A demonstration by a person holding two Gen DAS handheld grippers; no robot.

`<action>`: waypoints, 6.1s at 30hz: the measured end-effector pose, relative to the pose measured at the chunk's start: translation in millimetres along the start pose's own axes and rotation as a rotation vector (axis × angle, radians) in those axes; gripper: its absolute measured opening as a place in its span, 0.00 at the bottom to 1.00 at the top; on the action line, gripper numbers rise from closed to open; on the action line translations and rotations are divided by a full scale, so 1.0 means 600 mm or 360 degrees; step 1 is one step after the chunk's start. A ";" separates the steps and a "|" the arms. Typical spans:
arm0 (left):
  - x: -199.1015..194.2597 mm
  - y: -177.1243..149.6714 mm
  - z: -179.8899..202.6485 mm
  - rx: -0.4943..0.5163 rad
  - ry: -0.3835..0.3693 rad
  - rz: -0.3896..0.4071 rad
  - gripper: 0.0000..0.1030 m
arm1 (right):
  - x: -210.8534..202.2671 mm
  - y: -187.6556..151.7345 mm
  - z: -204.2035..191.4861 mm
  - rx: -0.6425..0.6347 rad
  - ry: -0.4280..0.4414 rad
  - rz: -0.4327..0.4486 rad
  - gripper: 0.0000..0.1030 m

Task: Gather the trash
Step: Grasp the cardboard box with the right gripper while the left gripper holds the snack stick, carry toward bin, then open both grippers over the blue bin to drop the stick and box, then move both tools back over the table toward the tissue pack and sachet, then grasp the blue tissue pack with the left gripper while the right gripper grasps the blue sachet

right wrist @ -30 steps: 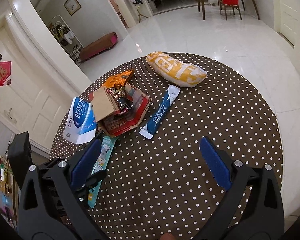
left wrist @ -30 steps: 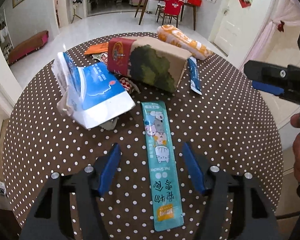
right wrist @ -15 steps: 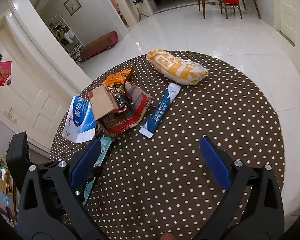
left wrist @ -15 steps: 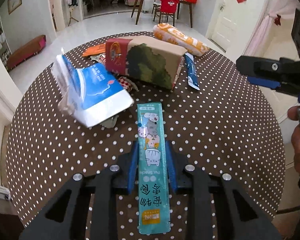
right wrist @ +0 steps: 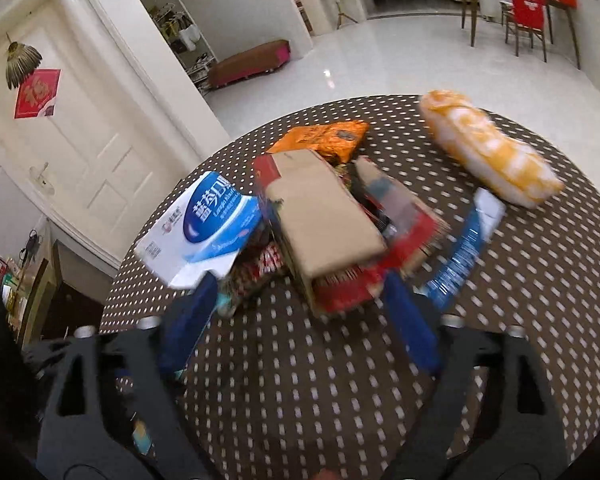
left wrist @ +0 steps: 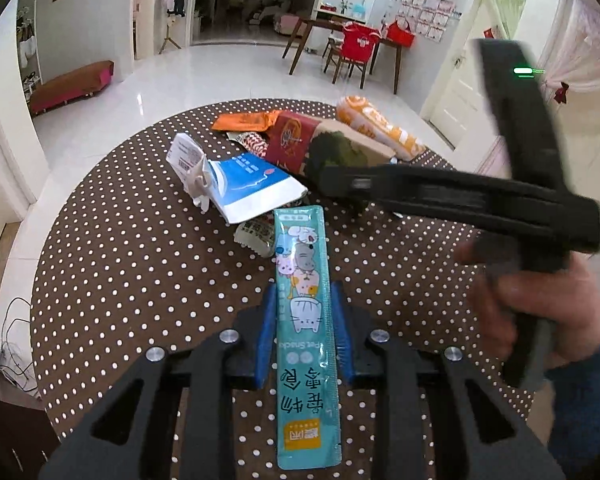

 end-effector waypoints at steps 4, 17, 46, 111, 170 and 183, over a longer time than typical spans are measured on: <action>-0.021 -0.008 0.004 -0.0014 -0.0007 0.0033 0.26 | 0.024 0.008 0.002 0.0058 0.0085 -0.0043 0.11; -0.085 -0.008 0.035 0.0006 -0.0058 0.0170 0.26 | -0.136 0.003 0.064 0.0284 0.0553 0.0151 0.05; 0.026 0.128 0.341 0.0457 -0.0484 0.0141 0.26 | -0.416 -0.089 0.366 0.0692 0.0041 0.0662 0.05; 0.227 0.117 0.513 0.0617 -0.0530 -0.0170 0.89 | -0.385 -0.228 0.572 0.1364 -0.0522 0.0404 0.94; 0.103 0.077 -0.095 -0.0230 0.0195 -0.0011 0.22 | 0.003 -0.021 0.128 0.0170 -0.0639 -0.0022 0.67; 0.016 0.089 -0.033 -0.0058 0.0175 0.0194 0.14 | -0.050 -0.046 0.170 0.0237 -0.0430 0.0068 0.12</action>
Point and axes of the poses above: each gripper's, at about its wrist camera, not at the fingertips, and x roughly the way its jaws point, z to its right, y to its top, the point moved 1 cm from there along x, roughly the way its jaws point, and after that the axes turned 10 degrees about -y, right-handed, at the moved point
